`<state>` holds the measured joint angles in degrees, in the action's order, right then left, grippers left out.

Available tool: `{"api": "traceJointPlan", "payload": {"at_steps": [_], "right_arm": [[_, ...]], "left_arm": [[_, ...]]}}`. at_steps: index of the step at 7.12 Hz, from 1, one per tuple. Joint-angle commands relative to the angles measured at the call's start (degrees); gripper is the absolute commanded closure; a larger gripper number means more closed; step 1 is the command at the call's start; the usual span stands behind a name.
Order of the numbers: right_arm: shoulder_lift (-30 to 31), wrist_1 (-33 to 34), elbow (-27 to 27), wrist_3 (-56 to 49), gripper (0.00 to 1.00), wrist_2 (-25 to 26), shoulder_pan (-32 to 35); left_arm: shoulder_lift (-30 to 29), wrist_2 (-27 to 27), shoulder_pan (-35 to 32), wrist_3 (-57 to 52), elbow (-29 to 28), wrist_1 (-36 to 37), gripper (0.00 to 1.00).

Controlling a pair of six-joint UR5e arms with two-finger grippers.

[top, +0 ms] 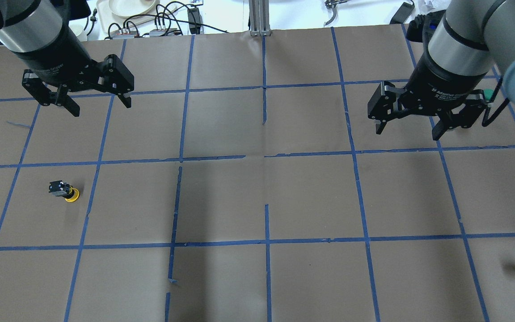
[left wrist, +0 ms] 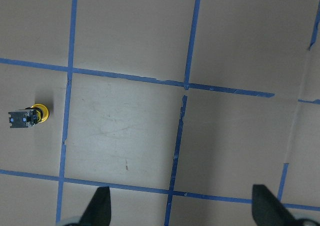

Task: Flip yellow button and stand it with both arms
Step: 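Move the left gripper down toward the yellow button lying on the table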

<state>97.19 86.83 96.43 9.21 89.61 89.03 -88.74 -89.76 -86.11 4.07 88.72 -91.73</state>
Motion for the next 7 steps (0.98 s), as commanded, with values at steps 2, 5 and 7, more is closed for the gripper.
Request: {"api": "traceJointPlan", "payload": {"at_steps": [2, 5, 7], "right_arm": [[0.0, 0.1, 0.3, 0.1, 0.0, 0.0, 0.0], [0.0, 0.0, 0.3, 0.1, 0.0, 0.0, 0.0], [0.0, 0.5, 0.7, 0.3, 0.0, 0.0, 0.0]], "left_arm": [[0.2, -0.1, 0.2, -0.4, 1.0, 0.0, 0.0], [0.3, -0.7, 11.1, -17.4, 8.5, 1.1, 0.0], [0.0, -0.4, 24.5, -32.1, 19.3, 13.0, 0.0]]}}
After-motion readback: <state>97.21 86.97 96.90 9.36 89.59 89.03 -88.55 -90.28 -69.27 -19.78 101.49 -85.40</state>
